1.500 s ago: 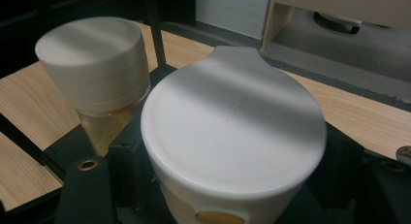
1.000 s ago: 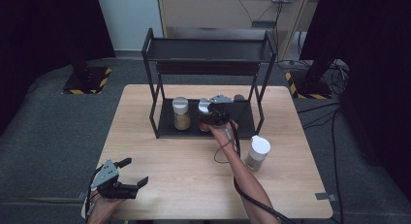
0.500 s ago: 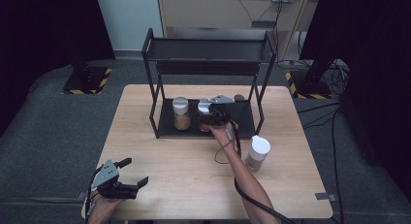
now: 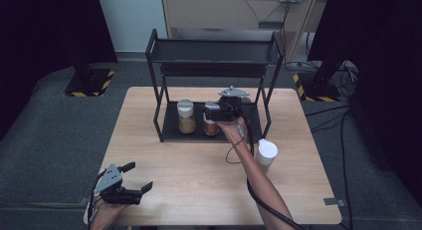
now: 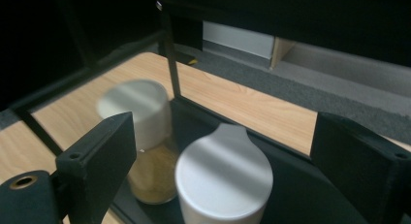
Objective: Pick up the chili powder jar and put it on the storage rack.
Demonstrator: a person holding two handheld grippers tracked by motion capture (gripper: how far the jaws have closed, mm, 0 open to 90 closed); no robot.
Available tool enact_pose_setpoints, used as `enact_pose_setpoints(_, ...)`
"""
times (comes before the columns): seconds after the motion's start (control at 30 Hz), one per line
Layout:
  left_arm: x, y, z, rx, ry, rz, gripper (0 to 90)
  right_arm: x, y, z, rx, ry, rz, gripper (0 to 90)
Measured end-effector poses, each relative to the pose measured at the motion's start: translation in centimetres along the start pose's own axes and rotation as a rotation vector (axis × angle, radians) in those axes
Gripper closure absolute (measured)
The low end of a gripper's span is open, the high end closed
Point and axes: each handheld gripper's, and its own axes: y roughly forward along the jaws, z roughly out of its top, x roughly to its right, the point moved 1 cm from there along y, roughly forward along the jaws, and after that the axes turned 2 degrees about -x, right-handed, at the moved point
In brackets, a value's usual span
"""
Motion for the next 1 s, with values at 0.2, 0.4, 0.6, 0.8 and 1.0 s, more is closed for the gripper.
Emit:
enact_pose_setpoints(0.2, 0.0, 0.0, 0.0, 0.001, -0.001, -0.002, 1.3, -0.5, -2.6, 1.6, 0.026, -0.052, 0.034, 9.5)
enact_pose_setpoints(0.4, 0.0, 0.0, 0.0, -0.001, 0.000, -0.004, 1.3, -0.8, -5.5, 2.6, 0.037, -0.116, 0.073, 9.3)
enact_pose_setpoints(0.6, -0.1, -0.1, -0.1, 0.008, -0.009, -0.002, 1.2, -0.9, -8.6, 2.3, 0.050, -0.158, 0.107, 8.4)
enact_pose_setpoints(0.8, -0.1, -0.1, -0.1, 0.010, -0.010, -0.002, 1.2, -0.9, -12.0, 1.1, 0.080, -0.182, 0.133, 7.7)
enact_pose_setpoints(1.0, 0.0, -0.1, -0.1, 0.012, -0.007, -0.002, 1.2, -0.7, -15.0, -0.1, 0.099, -0.185, 0.153, 7.1)
